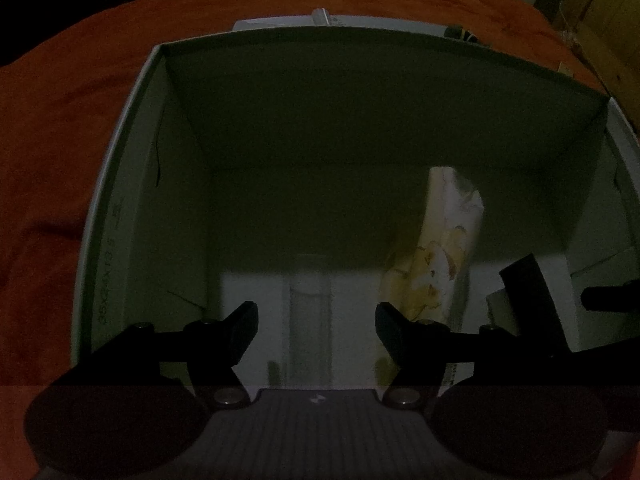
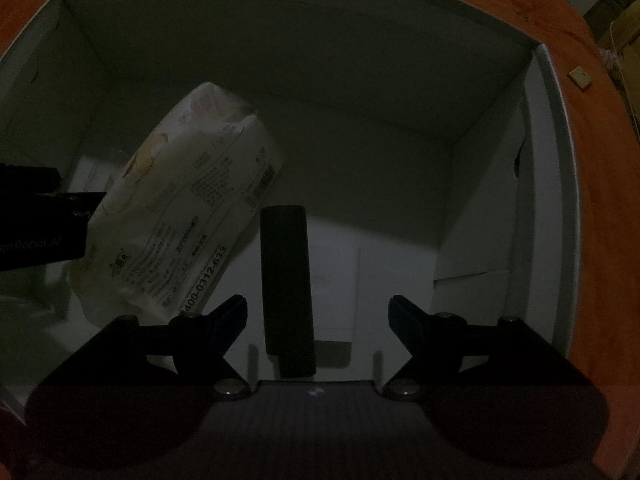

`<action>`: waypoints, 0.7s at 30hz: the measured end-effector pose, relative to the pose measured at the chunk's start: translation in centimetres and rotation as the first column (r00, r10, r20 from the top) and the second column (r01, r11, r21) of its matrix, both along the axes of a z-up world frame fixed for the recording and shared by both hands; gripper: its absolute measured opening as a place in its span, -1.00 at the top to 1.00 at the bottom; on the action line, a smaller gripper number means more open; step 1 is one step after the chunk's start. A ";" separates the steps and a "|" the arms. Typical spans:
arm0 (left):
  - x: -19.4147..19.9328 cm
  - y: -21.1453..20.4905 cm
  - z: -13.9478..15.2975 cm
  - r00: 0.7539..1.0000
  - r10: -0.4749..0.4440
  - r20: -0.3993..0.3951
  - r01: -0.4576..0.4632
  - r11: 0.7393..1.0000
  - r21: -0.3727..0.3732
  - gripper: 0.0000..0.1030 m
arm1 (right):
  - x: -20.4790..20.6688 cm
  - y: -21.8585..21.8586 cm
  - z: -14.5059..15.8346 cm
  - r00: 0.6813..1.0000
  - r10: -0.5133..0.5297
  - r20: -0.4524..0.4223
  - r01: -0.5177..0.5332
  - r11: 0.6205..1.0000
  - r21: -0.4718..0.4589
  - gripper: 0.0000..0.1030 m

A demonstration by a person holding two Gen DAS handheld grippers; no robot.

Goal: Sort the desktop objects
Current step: 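Open the left tool to release the tube while the right tool releases the marker, then withdraw both open tools from the box back to the paper sheet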

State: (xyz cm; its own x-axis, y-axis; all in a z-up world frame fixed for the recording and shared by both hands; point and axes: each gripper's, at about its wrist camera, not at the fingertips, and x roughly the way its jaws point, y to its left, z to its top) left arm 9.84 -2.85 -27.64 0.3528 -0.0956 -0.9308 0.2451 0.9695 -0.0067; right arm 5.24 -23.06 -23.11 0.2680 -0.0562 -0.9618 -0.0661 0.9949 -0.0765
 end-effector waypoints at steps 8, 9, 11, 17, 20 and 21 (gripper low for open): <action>-0.3 -0.2 0.1 1.000 -0.002 0.010 0.002 1.000 0.014 -0.20 | 0.0 -0.1 0.3 1.000 0.002 -0.002 -0.002 1.000 -0.003 -0.57; -0.3 -0.3 0.1 1.000 -0.003 0.015 0.003 1.000 0.019 -0.20 | 0.0 -0.1 0.3 1.000 0.002 -0.002 -0.002 1.000 -0.002 -0.57; -0.5 -0.4 0.1 1.000 -0.006 0.021 0.005 1.000 0.027 -0.20 | 0.0 -0.2 0.4 1.000 0.002 -0.003 -0.002 1.000 -0.001 -0.57; -0.5 -0.2 0.0 1.000 -0.007 0.025 0.007 1.000 0.030 -0.20 | 0.1 -0.4 0.8 1.000 0.002 -0.002 -0.002 1.000 0.000 -0.57; -0.4 -0.3 -0.1 1.000 -0.007 0.027 0.006 0.999 0.036 -0.19 | 0.1 -0.5 1.0 1.000 0.001 -0.004 -0.001 1.000 0.001 -0.58; -0.4 -0.3 -0.1 1.000 -0.007 0.028 0.006 0.999 0.037 -0.20 | 0.1 -0.5 1.0 1.000 0.000 -0.004 0.000 1.000 0.002 -0.58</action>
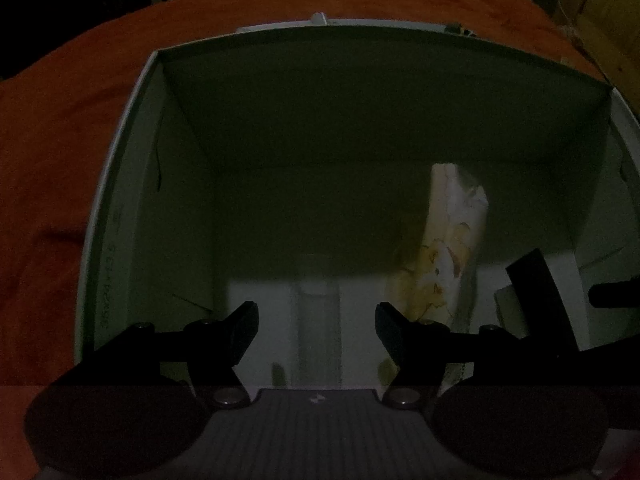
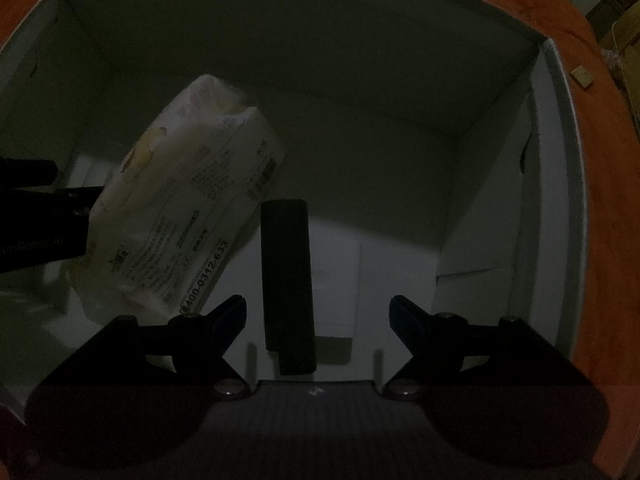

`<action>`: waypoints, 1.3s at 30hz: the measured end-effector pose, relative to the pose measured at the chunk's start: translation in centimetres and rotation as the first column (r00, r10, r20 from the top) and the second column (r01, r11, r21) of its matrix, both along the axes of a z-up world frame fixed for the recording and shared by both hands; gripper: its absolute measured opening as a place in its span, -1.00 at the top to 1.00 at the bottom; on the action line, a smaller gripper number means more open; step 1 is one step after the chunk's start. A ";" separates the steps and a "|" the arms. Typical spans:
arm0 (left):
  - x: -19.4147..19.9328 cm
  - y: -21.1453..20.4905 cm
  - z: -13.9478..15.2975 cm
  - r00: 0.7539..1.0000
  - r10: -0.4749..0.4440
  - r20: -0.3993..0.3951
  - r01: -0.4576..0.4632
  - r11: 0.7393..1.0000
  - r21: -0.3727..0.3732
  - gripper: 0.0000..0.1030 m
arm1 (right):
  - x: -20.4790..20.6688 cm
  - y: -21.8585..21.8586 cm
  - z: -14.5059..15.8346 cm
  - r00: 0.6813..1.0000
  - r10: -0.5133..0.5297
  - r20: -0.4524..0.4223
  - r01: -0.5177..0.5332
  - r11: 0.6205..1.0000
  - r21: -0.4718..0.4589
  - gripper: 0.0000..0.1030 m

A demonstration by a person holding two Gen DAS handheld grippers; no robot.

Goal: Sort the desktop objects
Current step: 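Withdraw both open tools from the box back to the paper sheet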

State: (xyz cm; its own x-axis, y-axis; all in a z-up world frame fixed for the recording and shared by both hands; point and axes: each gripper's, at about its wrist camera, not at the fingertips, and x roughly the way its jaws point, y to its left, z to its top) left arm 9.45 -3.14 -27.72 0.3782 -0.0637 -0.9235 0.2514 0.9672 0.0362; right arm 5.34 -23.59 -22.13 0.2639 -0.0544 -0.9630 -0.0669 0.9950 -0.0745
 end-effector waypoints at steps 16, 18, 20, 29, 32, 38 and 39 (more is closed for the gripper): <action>0.4 -0.1 -0.2 1.000 -0.005 0.002 0.005 1.000 0.002 -0.20 | 0.1 0.0 1.0 1.000 -0.005 -0.001 0.005 1.000 0.006 -0.58; 0.5 0.0 -0.1 1.000 -0.005 -0.001 0.005 1.000 -0.007 -0.21 | 0.1 -0.3 0.9 1.000 -0.006 0.000 0.006 1.000 0.011 -0.58; 0.5 0.2 0.1 1.000 -0.008 0.014 0.009 1.000 -0.020 -0.21 | 0.0 -0.8 -0.9 1.000 0.008 0.010 -0.008 1.000 0.003 -0.58; -0.8 -1.5 5.9 0.974 -0.125 0.189 0.129 0.992 -0.006 -0.96 | 0.0 -0.9 0.3 0.996 -0.002 0.088 -0.008 0.994 0.107 -0.59; 0.4 -1.1 7.7 0.977 -0.106 0.188 0.116 0.992 -0.045 -0.96 | 0.8 -1.6 1.1 0.994 -0.047 0.104 0.029 0.985 0.168 -0.60; 4.2 0.4 9.2 0.983 -0.039 0.178 0.054 0.995 -0.083 -0.96 | 3.5 -3.3 2.7 0.982 -0.074 0.174 0.035 0.975 0.219 -0.65; 5.0 0.7 9.3 0.984 -0.021 0.179 0.036 0.996 -0.082 -0.96 | 4.2 -3.6 2.7 0.979 -0.080 0.189 0.038 0.976 0.214 -0.65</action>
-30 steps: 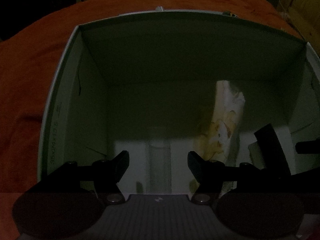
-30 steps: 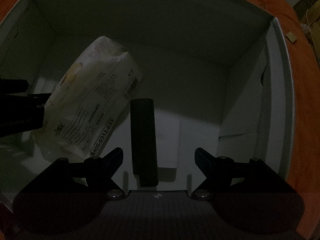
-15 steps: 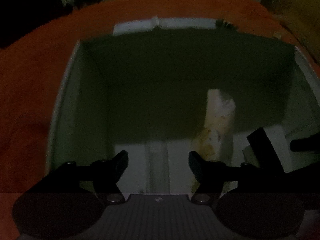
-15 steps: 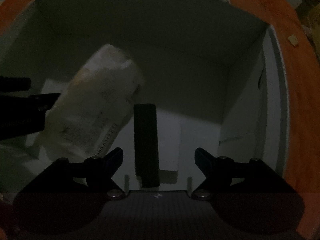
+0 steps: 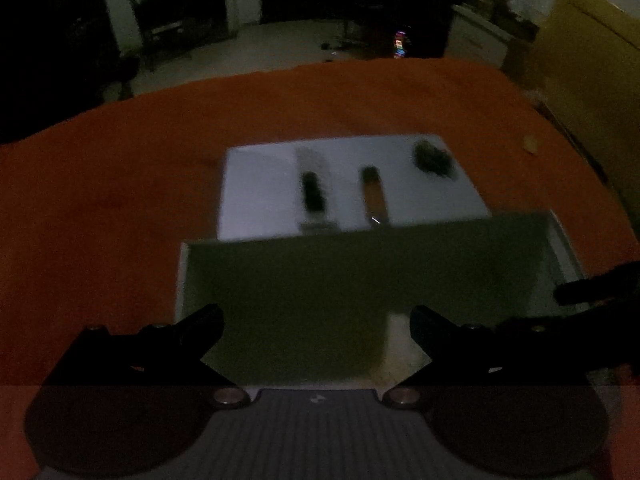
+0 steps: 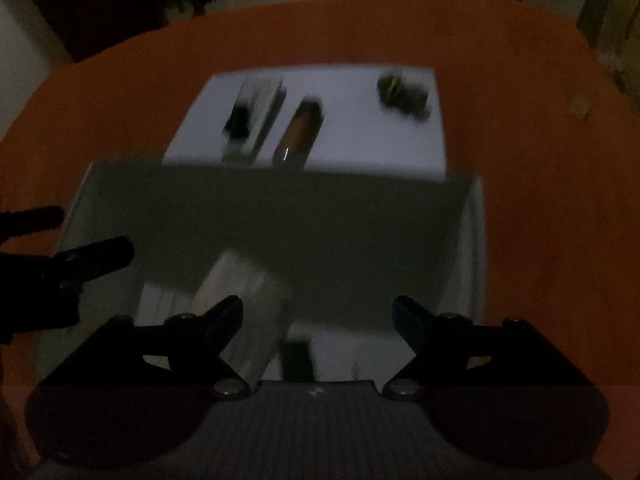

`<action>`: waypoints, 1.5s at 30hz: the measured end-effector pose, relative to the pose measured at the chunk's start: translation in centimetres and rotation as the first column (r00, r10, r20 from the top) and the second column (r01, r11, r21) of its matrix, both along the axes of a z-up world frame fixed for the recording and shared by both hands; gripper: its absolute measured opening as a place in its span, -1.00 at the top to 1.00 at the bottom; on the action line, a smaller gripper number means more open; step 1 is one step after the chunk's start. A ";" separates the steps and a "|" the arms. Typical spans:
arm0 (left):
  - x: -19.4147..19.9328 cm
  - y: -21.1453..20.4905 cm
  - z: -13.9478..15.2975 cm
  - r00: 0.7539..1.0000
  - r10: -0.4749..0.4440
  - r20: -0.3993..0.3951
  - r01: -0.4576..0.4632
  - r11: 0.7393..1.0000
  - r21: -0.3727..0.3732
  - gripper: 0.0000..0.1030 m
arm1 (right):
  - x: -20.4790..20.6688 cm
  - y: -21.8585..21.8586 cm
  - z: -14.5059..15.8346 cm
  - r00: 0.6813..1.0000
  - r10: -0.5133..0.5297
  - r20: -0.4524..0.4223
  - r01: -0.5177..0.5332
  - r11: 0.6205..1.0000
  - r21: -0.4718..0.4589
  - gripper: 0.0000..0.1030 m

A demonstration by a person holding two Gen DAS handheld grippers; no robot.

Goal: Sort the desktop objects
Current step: 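Withdraw both open tools from the box back to the paper sheet, then move the left tool to the small clear vial while the right tool approaches the dark figurine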

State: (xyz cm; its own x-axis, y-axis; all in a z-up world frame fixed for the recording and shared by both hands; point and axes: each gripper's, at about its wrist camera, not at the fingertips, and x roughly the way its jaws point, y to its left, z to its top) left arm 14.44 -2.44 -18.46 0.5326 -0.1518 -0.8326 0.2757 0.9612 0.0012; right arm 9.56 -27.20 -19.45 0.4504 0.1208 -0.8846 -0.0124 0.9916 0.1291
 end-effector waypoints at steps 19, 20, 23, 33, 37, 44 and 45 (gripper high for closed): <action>13.6 -1.6 -2.0 0.995 0.086 -0.047 -0.089 0.995 -0.047 -0.96 | 12.3 -2.3 -4.9 0.986 -0.141 0.093 0.133 0.988 0.082 -0.67; 13.9 -1.9 -2.3 0.995 0.092 -0.048 -0.094 0.995 -0.041 -0.96 | 13.0 -1.9 -5.5 0.986 -0.135 0.096 0.128 0.989 0.072 -0.67; 14.9 -2.4 -3.4 0.990 0.127 -0.064 -0.130 0.991 -0.038 -0.96 | 14.6 -1.5 -6.8 0.988 -0.131 0.085 0.127 0.991 0.053 -0.67; 16.9 -3.3 -5.7 0.988 0.125 -0.092 -0.126 0.992 -0.010 -0.96 | 16.7 -0.8 -6.5 0.994 -0.105 0.041 0.108 0.991 -0.078 -0.74; 18.0 -3.3 -6.3 0.990 0.084 -0.116 -0.086 0.996 -0.015 -0.96 | 18.5 -2.1 -6.9 0.996 -0.084 0.044 0.087 0.994 -0.068 -0.84; 19.5 -3.2 -7.5 0.989 0.006 -0.148 -0.010 1.000 -0.029 -0.94 | 22.2 1.6 -11.2 0.987 0.134 0.090 -0.117 0.978 -0.171 -0.86; 19.7 -3.1 -7.6 0.988 0.008 -0.157 -0.015 0.999 -0.038 -0.93 | 22.4 2.7 -12.2 0.978 0.184 0.095 -0.161 0.964 -0.214 -0.86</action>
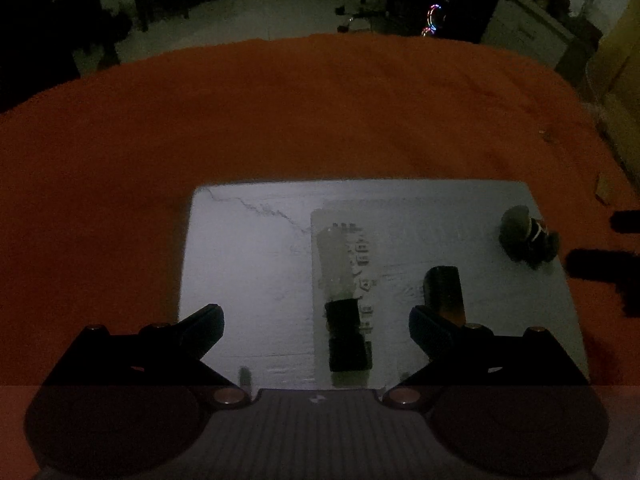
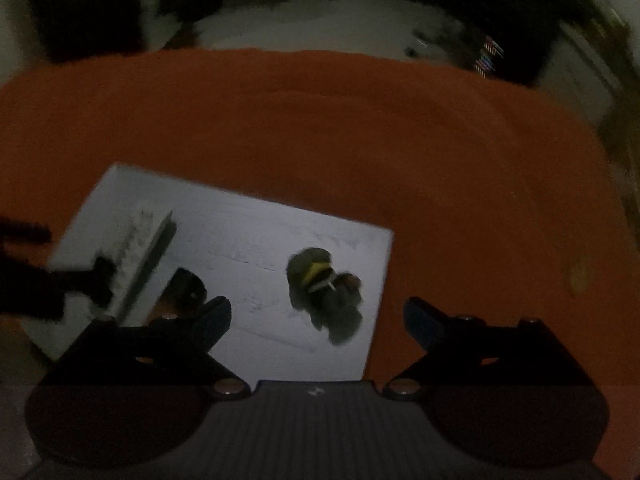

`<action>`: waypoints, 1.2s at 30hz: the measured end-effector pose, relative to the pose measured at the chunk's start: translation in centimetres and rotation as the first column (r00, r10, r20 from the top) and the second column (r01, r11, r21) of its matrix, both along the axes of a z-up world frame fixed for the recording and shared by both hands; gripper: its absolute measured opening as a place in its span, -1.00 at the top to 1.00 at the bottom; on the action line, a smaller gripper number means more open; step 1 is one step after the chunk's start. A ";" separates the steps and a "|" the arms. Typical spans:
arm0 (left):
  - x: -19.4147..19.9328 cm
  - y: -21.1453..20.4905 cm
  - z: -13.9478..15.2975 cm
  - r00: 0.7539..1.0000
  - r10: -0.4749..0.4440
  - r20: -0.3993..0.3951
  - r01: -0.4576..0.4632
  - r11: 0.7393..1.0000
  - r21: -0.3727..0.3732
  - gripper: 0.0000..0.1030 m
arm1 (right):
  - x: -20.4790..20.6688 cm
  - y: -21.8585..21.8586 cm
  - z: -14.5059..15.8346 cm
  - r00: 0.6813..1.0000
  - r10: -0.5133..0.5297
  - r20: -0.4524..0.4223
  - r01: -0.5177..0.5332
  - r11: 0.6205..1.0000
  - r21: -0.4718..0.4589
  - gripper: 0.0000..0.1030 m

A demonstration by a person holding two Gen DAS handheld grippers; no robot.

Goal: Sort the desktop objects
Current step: 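Move the left tool to the small clear vial while the right tool approaches the dark figurine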

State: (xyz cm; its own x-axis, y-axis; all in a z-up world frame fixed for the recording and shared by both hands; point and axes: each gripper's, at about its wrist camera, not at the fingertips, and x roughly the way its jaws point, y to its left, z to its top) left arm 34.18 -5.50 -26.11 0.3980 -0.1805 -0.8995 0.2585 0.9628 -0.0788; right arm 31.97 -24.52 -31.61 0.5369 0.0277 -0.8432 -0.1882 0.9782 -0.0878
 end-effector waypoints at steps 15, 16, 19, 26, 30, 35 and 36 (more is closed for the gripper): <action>-0.3 -0.8 -0.2 0.999 0.008 -0.038 -0.008 1.000 -0.015 -0.81 | 1.1 2.9 -9.0 0.999 -0.053 0.012 0.054 0.998 -0.024 -0.86; -0.3 -0.9 -0.2 0.999 0.007 -0.041 -0.008 1.000 -0.014 -0.81 | 1.1 2.8 -8.8 0.999 -0.051 0.015 0.051 0.998 -0.031 -0.86; -0.2 -1.1 -0.4 0.999 0.002 -0.047 -0.003 1.000 -0.016 -0.74 | 1.1 3.2 -9.2 0.999 -0.039 0.008 0.039 0.999 -0.034 -0.86; -0.3 -1.4 -0.6 0.999 0.000 -0.050 -0.001 1.000 -0.008 -0.74 | 1.8 5.8 -10.8 1.000 -0.025 -0.007 0.024 0.999 -0.031 -0.86; -0.3 -1.7 -0.7 0.999 0.000 -0.047 -0.001 1.000 -0.007 -0.74 | 2.0 4.7 -9.3 1.000 -0.026 -0.004 0.026 0.999 -0.028 -0.86; -0.3 -1.8 -0.8 0.999 0.002 -0.045 -0.003 1.000 -0.007 -0.72 | 1.3 1.4 -6.5 1.000 -0.029 -0.003 0.029 0.999 -0.030 -0.86; -0.4 -1.8 -0.8 0.999 0.002 -0.045 -0.002 1.000 -0.007 -0.68 | 0.1 -0.9 -4.6 1.000 -0.029 -0.003 0.029 0.999 -0.029 -0.86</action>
